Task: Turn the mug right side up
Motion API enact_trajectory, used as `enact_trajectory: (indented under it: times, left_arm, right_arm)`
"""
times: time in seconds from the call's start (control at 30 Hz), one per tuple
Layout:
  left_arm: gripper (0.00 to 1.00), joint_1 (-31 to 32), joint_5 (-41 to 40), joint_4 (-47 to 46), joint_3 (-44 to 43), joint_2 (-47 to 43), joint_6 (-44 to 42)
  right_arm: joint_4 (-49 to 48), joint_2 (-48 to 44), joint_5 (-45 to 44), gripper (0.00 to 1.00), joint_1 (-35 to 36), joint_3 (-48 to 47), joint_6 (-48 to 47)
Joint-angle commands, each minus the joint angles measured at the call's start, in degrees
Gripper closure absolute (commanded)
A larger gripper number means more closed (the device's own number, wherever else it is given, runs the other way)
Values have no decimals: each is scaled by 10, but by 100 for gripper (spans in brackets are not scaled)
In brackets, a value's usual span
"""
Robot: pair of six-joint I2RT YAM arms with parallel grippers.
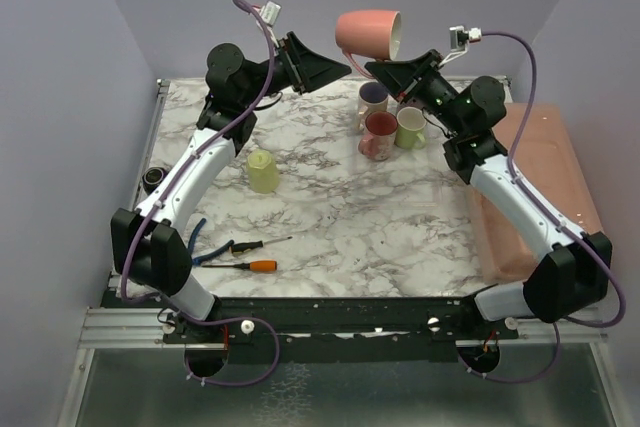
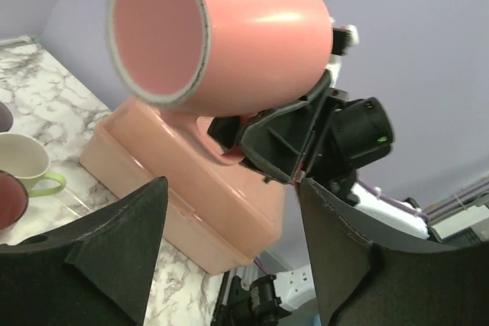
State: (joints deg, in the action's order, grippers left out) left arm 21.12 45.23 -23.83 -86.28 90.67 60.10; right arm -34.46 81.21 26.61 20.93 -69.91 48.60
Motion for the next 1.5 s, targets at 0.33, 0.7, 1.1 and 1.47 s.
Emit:
enact_trajectory:
  times: [0.33, 0.7, 1.1, 1.47]
  left_arm:
    - [25, -4, -241, 334, -12, -44, -332]
    - [24, -4, -286, 376, -9, -40, -357]
    - [22, -4, -297, 386, -9, -44, -355]
    - [21, -4, -294, 387, -7, -40, -351]
  right_arm:
    - [463, -103, -217, 99, -9, -80, -496]
    - [697, -72, -396, 99, -10, -84, -528]
    - [719, 16, -333, 99, -26, -32, -493]
    - [633, 80, -311, 99, -50, 3, -525]
